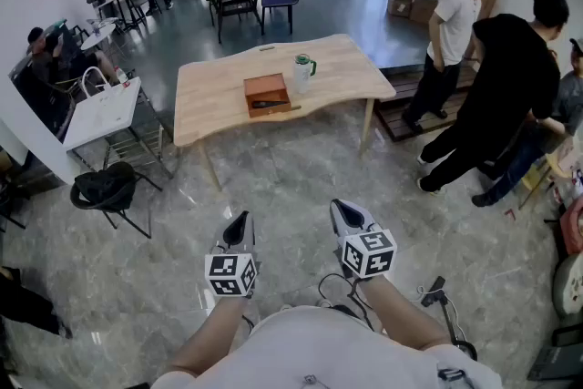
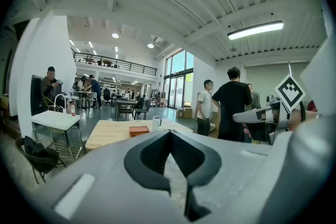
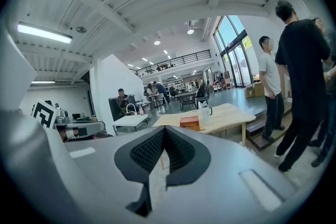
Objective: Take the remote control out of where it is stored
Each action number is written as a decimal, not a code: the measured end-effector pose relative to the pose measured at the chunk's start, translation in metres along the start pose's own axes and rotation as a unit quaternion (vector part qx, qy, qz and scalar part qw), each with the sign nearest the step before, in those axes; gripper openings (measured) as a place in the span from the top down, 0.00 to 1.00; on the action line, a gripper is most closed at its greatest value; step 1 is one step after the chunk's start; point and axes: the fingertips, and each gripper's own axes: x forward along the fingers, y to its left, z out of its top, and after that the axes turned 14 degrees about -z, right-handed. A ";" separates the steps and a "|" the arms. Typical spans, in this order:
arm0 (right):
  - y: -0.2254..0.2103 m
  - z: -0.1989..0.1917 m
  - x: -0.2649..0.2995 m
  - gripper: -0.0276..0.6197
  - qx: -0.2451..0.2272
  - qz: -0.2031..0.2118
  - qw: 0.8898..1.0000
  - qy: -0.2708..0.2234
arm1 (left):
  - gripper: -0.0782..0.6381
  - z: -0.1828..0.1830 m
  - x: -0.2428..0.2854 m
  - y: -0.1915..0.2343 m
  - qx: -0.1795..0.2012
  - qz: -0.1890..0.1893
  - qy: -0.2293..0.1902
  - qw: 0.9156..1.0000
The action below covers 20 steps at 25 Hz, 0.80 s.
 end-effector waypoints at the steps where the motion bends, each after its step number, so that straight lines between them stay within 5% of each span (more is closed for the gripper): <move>1: 0.002 0.000 0.001 0.92 -0.001 0.001 1.000 0.000 | 0.89 0.000 -0.001 0.001 0.000 0.000 0.000 1.000; 20: 0.042 -0.004 0.013 0.91 -0.008 -0.014 1.000 -0.001 | 0.89 -0.004 -0.028 0.039 -0.013 0.001 0.001 1.000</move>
